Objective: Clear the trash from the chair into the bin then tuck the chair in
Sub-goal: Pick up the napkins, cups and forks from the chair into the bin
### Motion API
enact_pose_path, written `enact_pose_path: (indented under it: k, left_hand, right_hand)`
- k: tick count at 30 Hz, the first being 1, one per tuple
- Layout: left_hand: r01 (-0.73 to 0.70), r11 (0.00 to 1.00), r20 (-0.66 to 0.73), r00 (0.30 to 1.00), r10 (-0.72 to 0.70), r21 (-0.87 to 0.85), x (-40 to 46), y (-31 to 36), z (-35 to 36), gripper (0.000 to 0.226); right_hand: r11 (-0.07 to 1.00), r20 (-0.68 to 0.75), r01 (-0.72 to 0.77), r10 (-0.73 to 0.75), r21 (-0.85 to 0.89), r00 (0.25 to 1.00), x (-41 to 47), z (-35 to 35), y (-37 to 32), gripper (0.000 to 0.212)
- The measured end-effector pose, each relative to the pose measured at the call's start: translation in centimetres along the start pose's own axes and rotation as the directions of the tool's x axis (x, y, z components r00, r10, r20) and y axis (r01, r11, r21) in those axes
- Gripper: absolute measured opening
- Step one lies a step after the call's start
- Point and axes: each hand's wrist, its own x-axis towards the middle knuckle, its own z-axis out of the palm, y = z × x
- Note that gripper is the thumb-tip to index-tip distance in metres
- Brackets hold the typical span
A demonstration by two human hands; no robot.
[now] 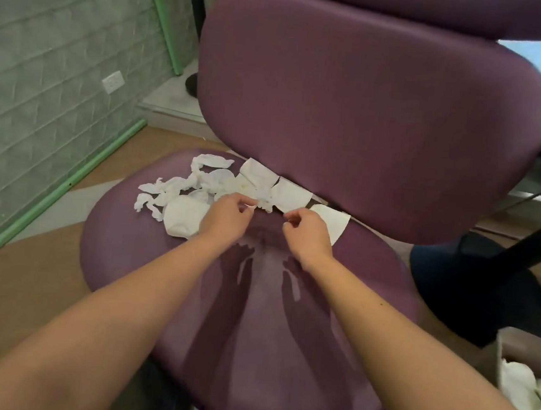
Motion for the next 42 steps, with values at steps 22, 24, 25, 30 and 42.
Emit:
enact_pose_path:
  k: [22, 24, 25, 30, 42]
  left_hand:
    - [-0.094, 0.895, -0.166, 0.969, 0.182, 0.437, 9.4, -6.5, -5.6, 0.022]
    - [-0.075, 0.938, -0.193, 0.970, 0.147, 0.338, 9.2, -6.5, -5.9, 0.021]
    - [-0.073, 0.956, -0.194, 0.972, 0.132, 0.284, 9.0, -6.4, -6.1, 0.020]
    - [-0.035, 0.999, -0.148, 0.988, 0.032, -0.016, 7.9, -6.1, -7.0, 0.015]
    - [0.186, 0.607, 0.105, 0.980, -0.167, -0.773, 5.5, -4.1, -8.7, 0.032]
  right_hand:
    - [0.812, 0.172, 0.391, -0.351, -0.434, 0.920, 8.9, 10.1, -6.3, 0.046]
    - [0.793, 0.146, 0.409, -0.387, -0.451, 0.911, 8.9, 10.6, -6.0, 0.034]
    - [0.801, 0.121, 0.407, -0.396, -0.440, 0.910, 8.9, 10.7, -5.9, 0.028]
    - [0.939, -0.004, 0.308, -0.312, -0.154, 0.950, 8.5, 10.2, -6.6, 0.019]
    - [0.898, -0.005, 0.205, -0.221, 0.390, 0.975, 6.2, 10.4, -12.2, 0.007]
